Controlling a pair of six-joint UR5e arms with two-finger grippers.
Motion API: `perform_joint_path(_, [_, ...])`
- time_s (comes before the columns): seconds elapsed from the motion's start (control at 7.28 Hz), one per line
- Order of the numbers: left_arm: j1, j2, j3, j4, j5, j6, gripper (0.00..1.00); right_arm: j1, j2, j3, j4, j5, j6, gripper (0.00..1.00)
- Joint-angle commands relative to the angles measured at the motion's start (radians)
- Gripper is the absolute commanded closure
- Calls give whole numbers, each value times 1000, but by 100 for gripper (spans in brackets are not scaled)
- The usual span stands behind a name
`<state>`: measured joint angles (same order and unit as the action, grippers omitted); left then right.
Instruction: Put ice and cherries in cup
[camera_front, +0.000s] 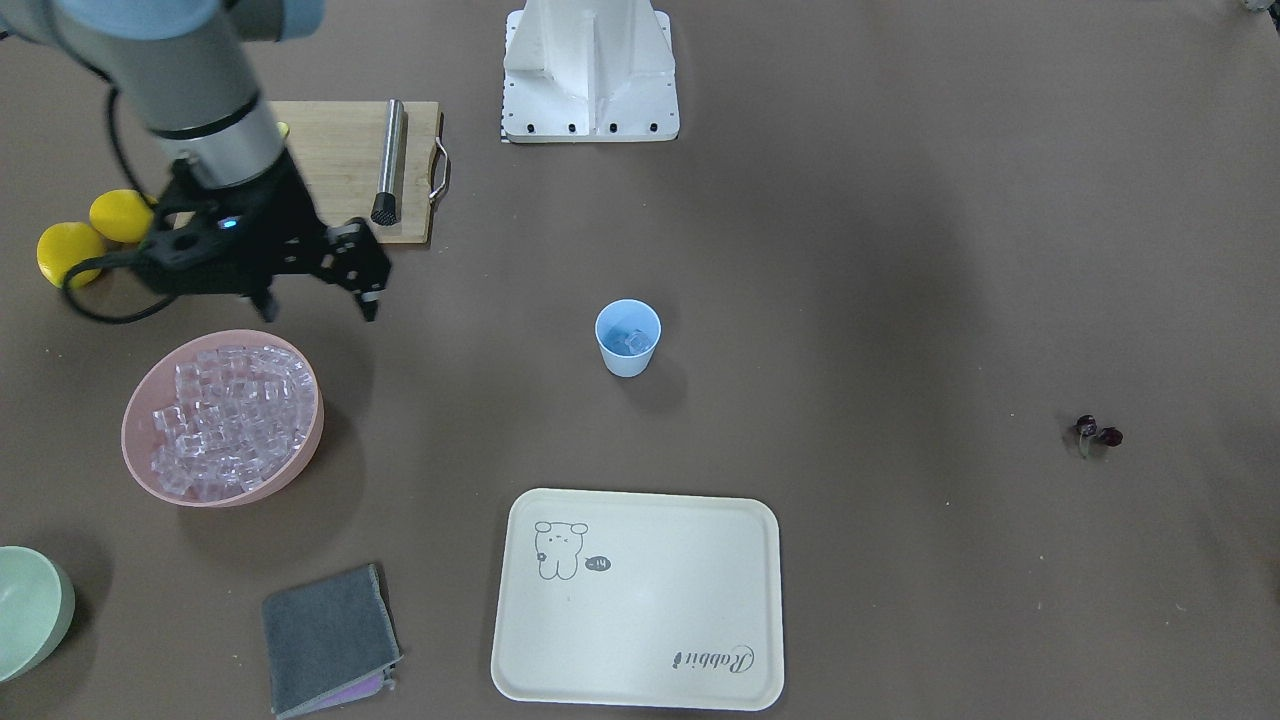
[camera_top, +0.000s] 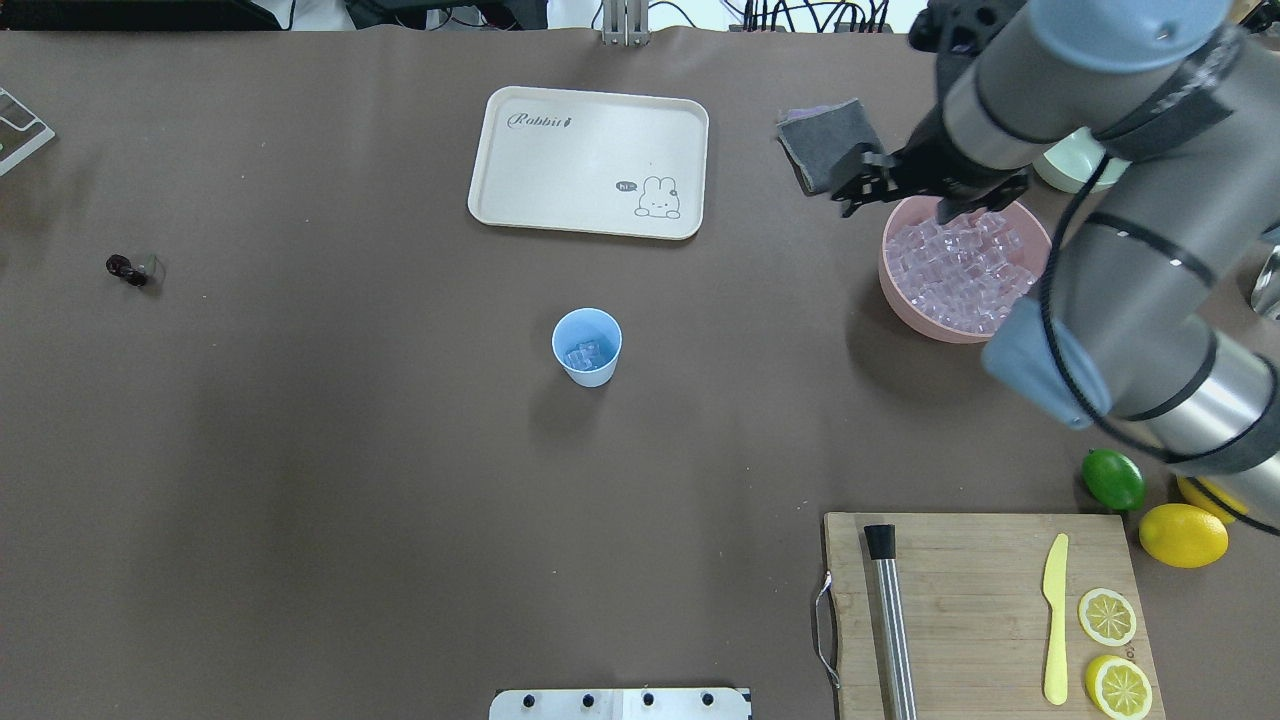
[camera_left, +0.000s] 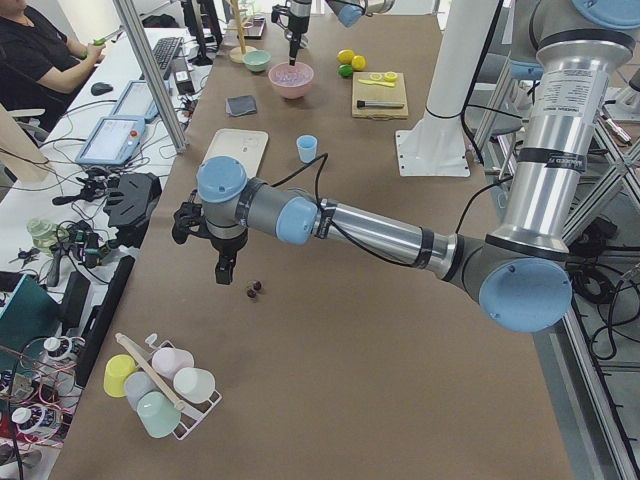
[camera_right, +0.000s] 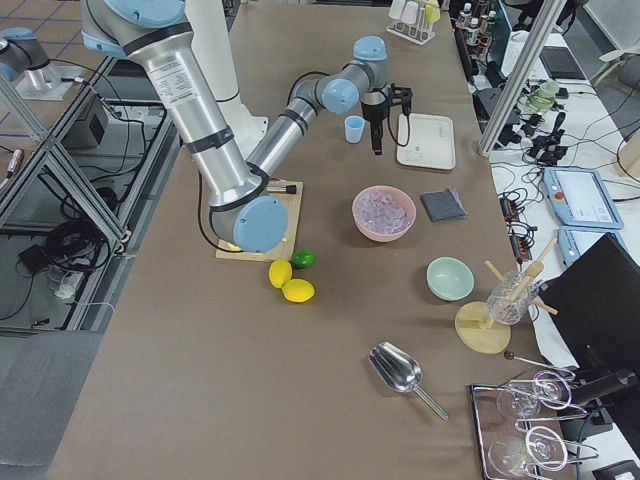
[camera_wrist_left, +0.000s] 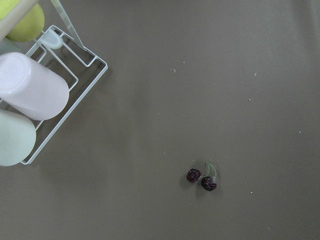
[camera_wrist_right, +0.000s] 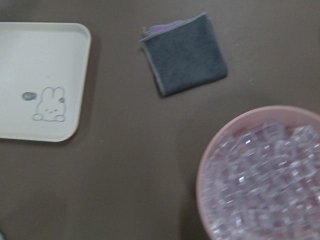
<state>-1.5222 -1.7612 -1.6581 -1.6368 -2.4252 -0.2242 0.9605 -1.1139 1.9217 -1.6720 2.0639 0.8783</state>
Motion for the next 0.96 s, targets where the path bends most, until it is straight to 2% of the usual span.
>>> perform_joint_path(0.0, [4,-12,-6,-3,0,0,2,346,-104,-145,29,222,-547,0])
perform_joint_path(0.14, [4,-14,15,-3,1,2,2,497,-113,-243,29,267,-755,0])
perform_joint_path(0.27, [4,-9,12,-3,3,5,2,624,-148,-291,15,298,-994,0])
perform_joint_path(0.41, [4,-10,5,-9,1,3,2,711,-249,-308,11,305,-1245,0])
perform_joint_path(0.55, [13,-14,9,-23,3,5,2,801,-376,-284,11,309,-1366,0])
perform_joint_path(0.82, [100,-14,15,-23,50,0,2,839,-596,-131,14,279,-1391,0])
